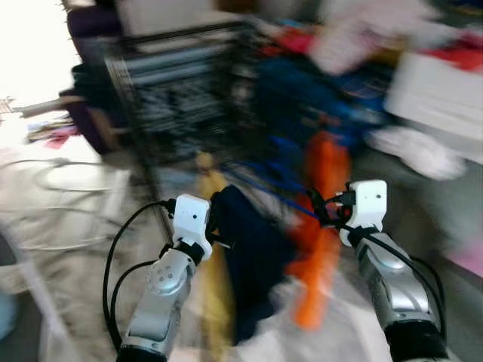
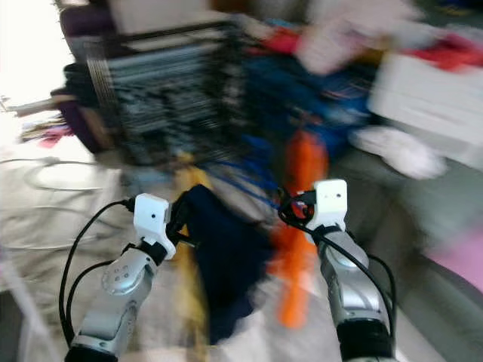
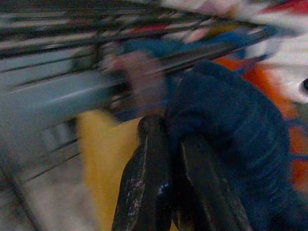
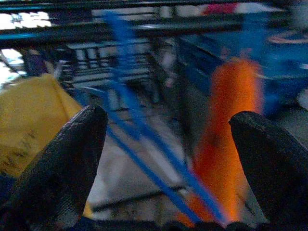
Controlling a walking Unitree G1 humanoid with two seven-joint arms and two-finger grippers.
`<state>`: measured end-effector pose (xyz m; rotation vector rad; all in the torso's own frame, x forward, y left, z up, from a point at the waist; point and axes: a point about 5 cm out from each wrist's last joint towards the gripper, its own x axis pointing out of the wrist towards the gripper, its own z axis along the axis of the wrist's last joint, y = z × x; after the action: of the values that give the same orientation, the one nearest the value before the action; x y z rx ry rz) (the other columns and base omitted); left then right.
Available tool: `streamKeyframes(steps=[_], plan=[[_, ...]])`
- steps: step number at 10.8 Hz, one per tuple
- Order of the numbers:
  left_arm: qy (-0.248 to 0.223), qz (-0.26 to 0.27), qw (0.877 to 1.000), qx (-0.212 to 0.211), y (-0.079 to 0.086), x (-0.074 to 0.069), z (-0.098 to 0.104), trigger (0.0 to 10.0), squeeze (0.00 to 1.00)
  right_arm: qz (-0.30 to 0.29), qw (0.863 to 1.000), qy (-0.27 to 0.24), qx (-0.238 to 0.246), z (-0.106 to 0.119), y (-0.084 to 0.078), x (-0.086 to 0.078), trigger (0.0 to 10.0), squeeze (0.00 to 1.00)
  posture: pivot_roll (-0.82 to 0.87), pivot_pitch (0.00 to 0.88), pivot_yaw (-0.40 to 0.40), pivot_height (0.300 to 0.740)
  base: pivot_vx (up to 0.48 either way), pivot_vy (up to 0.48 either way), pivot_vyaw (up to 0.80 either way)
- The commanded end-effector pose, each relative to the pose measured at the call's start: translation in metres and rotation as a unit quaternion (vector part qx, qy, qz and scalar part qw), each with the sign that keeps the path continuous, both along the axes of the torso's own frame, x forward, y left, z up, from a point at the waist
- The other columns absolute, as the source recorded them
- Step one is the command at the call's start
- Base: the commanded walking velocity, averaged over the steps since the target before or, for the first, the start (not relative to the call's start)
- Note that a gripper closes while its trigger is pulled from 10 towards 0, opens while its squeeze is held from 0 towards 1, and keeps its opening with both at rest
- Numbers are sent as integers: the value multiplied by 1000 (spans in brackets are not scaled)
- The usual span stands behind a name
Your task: Hang hanger
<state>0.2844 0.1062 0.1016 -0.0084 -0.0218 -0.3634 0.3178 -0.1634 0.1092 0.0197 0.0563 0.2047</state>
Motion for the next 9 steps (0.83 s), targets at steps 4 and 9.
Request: streamKeyframes(steps=[4,9], plan=[[5,17,1000,-4,4,1,2,10000,0,28,999,-8,-34,13,-9,10,10000,0,-136,0,50,740,0,0,0],[26,-19,999,-6,-5,-8,-2,10000,0,6,996,33,-83,15,-34,28,10000,0,-129,0,54,740,0,0,0]])
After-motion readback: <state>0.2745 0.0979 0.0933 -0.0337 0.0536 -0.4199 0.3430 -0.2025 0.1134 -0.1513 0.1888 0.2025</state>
